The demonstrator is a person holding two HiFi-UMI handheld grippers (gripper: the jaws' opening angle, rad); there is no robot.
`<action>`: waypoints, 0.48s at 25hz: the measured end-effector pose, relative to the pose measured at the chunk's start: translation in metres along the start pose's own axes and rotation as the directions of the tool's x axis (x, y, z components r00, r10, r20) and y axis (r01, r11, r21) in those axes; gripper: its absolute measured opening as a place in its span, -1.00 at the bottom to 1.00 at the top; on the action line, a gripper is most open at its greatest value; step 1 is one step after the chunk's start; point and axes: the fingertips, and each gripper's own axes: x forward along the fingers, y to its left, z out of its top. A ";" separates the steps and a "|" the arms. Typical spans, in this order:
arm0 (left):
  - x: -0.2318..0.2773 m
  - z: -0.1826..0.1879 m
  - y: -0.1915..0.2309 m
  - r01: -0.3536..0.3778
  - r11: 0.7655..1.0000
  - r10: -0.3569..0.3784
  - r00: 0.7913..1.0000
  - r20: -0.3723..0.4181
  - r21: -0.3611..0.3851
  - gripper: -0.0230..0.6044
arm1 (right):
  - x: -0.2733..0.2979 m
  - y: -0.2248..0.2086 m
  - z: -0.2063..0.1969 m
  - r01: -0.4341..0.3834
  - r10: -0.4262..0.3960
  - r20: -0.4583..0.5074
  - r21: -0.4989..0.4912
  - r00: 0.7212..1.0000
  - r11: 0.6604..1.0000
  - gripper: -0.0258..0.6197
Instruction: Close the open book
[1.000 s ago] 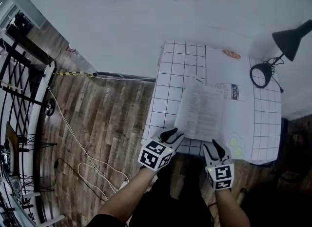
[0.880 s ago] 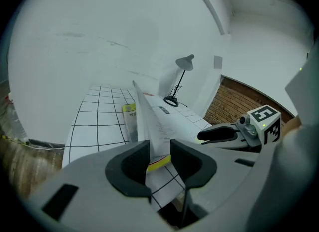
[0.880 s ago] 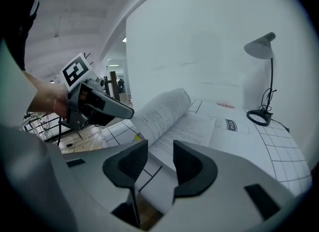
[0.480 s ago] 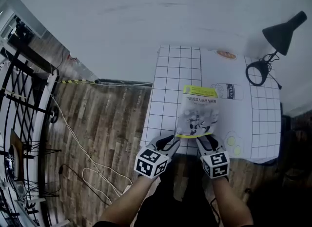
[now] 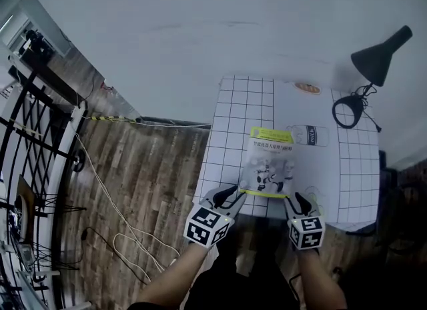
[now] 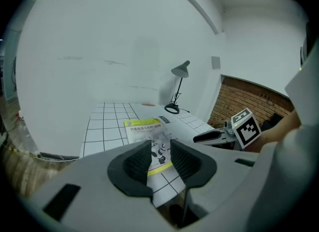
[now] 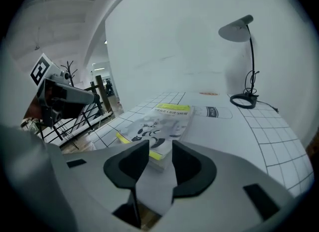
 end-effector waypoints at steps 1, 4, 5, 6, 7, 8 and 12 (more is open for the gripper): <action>-0.002 0.005 -0.002 -0.005 1.000 0.005 1.000 0.004 0.011 -0.56 | -0.003 -0.004 0.002 0.010 -0.010 0.004 -0.008 1.000 1.000 -0.49; -0.007 0.020 -0.005 -0.027 0.999 0.027 1.000 0.014 0.038 -0.56 | -0.010 -0.008 0.009 0.011 -0.010 0.017 -0.012 1.000 1.000 -0.51; -0.008 0.025 -0.006 -0.036 0.998 0.035 0.999 0.017 0.045 -0.56 | -0.012 -0.008 0.012 0.005 -0.004 0.026 -0.016 1.000 1.000 -0.54; -0.009 0.030 -0.007 -0.045 0.998 0.044 0.999 0.020 0.049 -0.56 | -0.015 -0.007 0.014 -0.002 0.003 0.035 -0.024 0.999 1.000 -0.64; -0.010 0.035 -0.008 -0.055 0.997 0.053 0.998 0.022 0.052 -0.56 | -0.018 -0.007 0.017 -0.010 0.011 0.043 -0.037 0.999 0.999 -0.71; -0.011 0.039 -0.008 -0.067 0.996 0.066 0.998 0.024 0.054 -0.56 | -0.021 -0.006 0.019 -0.020 0.022 0.046 -0.052 0.999 0.998 -0.74; -0.020 0.049 -0.009 -0.131 0.991 0.130 0.991 0.045 0.033 -0.57 | -0.030 -0.007 0.034 -0.068 0.073 0.050 -0.108 0.996 0.992 -0.80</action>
